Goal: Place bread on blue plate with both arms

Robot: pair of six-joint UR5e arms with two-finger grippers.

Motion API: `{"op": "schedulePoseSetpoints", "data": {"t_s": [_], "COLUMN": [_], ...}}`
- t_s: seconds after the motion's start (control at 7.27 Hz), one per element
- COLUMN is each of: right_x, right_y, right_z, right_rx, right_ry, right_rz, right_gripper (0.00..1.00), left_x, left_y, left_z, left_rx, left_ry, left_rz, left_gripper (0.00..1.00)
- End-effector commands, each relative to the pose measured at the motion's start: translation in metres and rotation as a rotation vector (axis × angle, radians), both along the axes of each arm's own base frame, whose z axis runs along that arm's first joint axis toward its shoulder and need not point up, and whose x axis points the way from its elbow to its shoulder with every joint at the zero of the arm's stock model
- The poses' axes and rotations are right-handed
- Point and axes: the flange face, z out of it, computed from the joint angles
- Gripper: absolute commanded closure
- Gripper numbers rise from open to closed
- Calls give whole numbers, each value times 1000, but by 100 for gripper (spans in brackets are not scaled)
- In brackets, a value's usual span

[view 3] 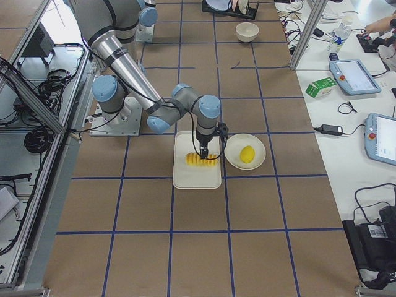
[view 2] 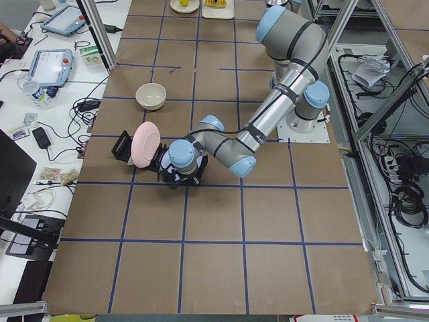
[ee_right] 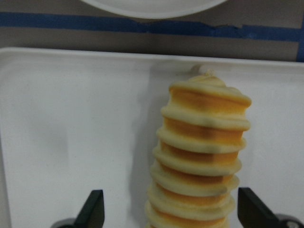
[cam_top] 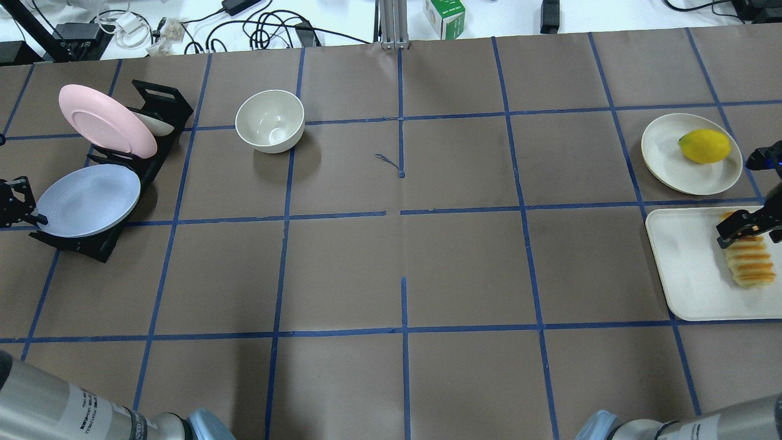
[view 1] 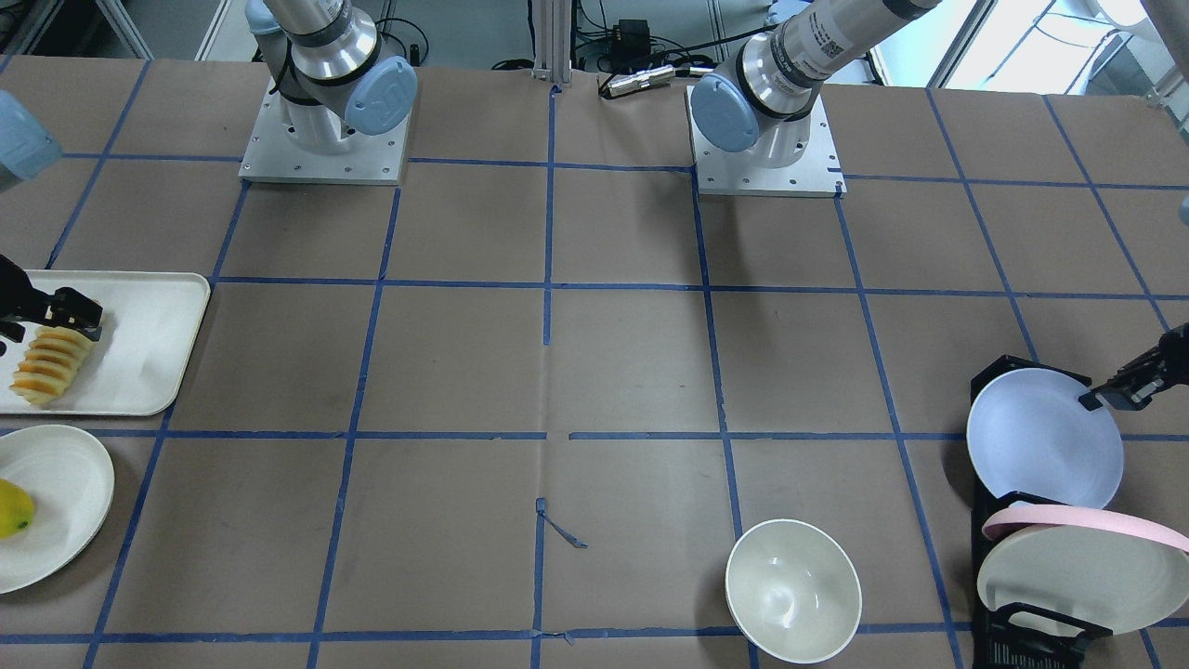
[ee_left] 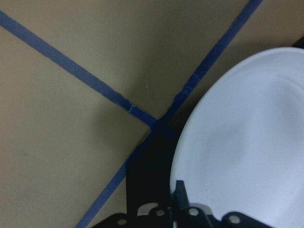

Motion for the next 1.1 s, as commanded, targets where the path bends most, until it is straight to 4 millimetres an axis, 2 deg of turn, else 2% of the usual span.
{"op": "schedulePoseSetpoints", "data": {"t_s": [0.0, 0.14, 0.28, 0.41, 0.55, 0.69, 0.83, 0.96], "right_x": [-10, -11, -12, -12, -12, -12, -12, -13], "right_y": [1, 2, 2, 2, 2, 2, 1, 0], "right_z": [-19, -20, -27, -30, -32, -32, -31, -29], "right_rx": [21, 24, 33, 39, 41, 39, 38, 33], "right_ry": [-12, -5, -11, -15, -17, -18, -17, -16], "right_rz": [-2, 0, 0, 6, 12, 16, 18, 13], "right_gripper": [0, 0, 0, 0, 0, 2, 24, 43], "left_x": [-2, -2, -7, -24, -54, -86, -136, -196], "left_y": [4, 7, 13, 26, 40, 44, 39, 36], "left_z": [15, 19, 34, 58, 78, 93, 100, 102], "left_rx": [-3, 2, 9, 49, 95, 93, 109, 125], "left_ry": [-5, 2, 13, 64, 139, 205, 223, 223], "left_rz": [-7, -11, -18, -41, -101, -132, -194, -257], "left_gripper": [100, 100, 100, 100, 100, 100, 100, 100]}}
